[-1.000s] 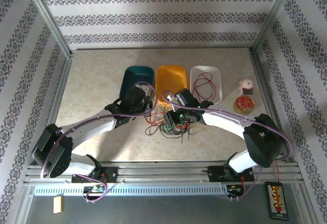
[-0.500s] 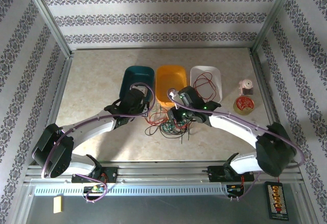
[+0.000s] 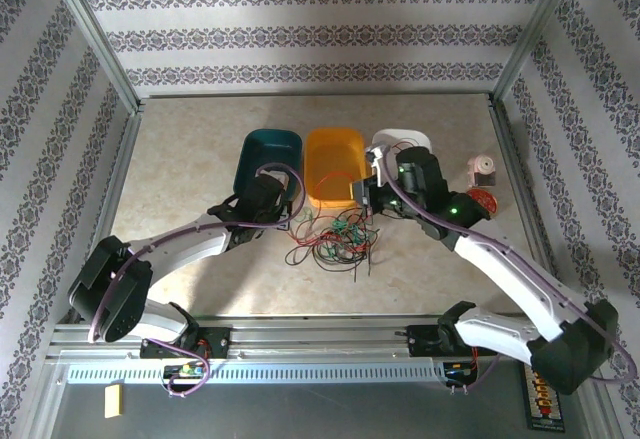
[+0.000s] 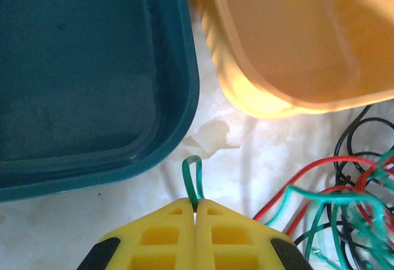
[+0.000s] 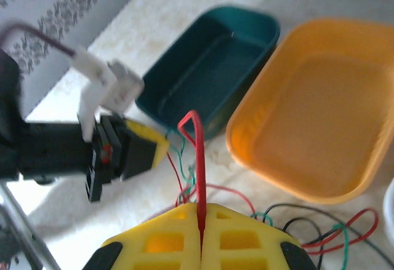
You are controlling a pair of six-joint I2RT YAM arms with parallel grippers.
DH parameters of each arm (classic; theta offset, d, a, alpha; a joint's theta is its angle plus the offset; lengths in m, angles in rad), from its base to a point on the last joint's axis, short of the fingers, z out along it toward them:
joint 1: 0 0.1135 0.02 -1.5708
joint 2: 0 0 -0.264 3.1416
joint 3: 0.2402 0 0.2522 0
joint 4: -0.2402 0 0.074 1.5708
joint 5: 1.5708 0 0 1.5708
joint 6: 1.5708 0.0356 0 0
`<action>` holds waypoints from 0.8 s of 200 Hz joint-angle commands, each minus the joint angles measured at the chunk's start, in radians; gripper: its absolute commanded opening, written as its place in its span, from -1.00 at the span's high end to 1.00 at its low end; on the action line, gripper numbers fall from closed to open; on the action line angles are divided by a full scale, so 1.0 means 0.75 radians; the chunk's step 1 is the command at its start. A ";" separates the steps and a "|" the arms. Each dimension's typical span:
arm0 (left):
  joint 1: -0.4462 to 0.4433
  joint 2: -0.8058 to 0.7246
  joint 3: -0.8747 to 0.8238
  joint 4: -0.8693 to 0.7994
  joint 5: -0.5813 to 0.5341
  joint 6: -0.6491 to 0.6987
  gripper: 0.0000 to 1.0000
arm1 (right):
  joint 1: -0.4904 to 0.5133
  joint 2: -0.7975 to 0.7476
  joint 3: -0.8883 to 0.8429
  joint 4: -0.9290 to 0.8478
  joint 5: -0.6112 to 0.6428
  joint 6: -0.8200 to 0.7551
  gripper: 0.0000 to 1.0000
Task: Untangle the cables
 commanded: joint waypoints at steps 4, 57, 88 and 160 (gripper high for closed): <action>0.014 0.028 0.011 -0.033 0.026 0.042 1.00 | -0.035 -0.112 0.084 0.013 0.133 -0.014 1.00; 0.014 0.053 -0.010 -0.007 0.068 0.031 1.00 | -0.104 -0.238 0.161 0.073 0.310 0.002 1.00; 0.012 0.050 -0.015 0.007 0.078 0.026 1.00 | -0.205 -0.197 0.213 0.062 0.404 0.012 1.00; 0.012 0.019 -0.003 0.002 0.076 0.018 1.00 | -0.505 0.173 0.101 0.192 0.372 0.143 0.99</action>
